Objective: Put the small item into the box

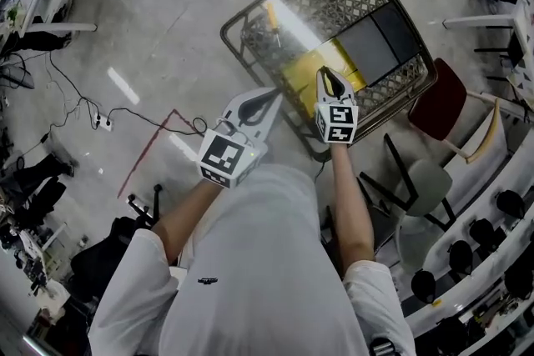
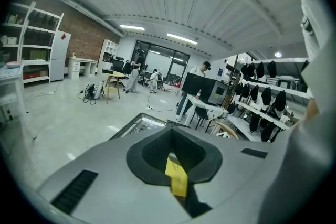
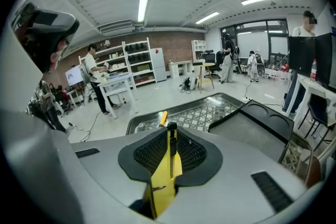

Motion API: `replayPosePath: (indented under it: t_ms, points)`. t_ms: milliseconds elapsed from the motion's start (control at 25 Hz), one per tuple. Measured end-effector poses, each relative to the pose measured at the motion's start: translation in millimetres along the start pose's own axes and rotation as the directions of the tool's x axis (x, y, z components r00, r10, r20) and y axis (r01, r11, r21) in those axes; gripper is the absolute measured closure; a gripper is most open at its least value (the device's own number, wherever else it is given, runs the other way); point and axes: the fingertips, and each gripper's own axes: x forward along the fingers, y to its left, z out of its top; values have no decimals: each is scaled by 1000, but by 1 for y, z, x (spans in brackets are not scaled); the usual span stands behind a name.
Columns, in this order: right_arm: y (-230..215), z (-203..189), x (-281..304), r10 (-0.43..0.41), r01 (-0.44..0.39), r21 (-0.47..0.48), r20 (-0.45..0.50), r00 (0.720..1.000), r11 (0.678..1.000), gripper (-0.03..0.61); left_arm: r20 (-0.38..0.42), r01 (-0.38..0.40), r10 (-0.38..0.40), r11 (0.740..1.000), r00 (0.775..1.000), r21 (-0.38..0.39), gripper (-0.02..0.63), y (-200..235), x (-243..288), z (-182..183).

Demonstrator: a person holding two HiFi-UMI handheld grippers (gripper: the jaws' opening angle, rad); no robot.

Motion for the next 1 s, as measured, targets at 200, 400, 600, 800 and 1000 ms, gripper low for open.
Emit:
replayPosePath:
  t_ms: [200, 400, 600, 800, 1000]
  points:
    - [-4, -30, 34, 41, -42, -11, -107, 993, 999, 535, -24, -5, 5, 1000, 1000, -20, 612, 7, 15, -14]
    - [-11, -56, 66, 82, -83, 3, -207, 975, 997, 535, -53, -27, 25, 999, 998, -38, 612, 17, 34, -26]
    - [-20, -86, 90, 92, -93, 12, -317, 944, 996, 535, -70, -27, 24, 999, 997, -40, 612, 21, 45, -31]
    - [-20, -101, 105, 100, -103, 13, -378, 920, 995, 535, -77, -15, 13, 999, 997, -33, 612, 21, 51, -30]
    - [-24, -108, 109, 91, -87, 30, -407, 909, 996, 528, -79, -8, 6, 999, 997, -32, 612, 19, 52, -29]
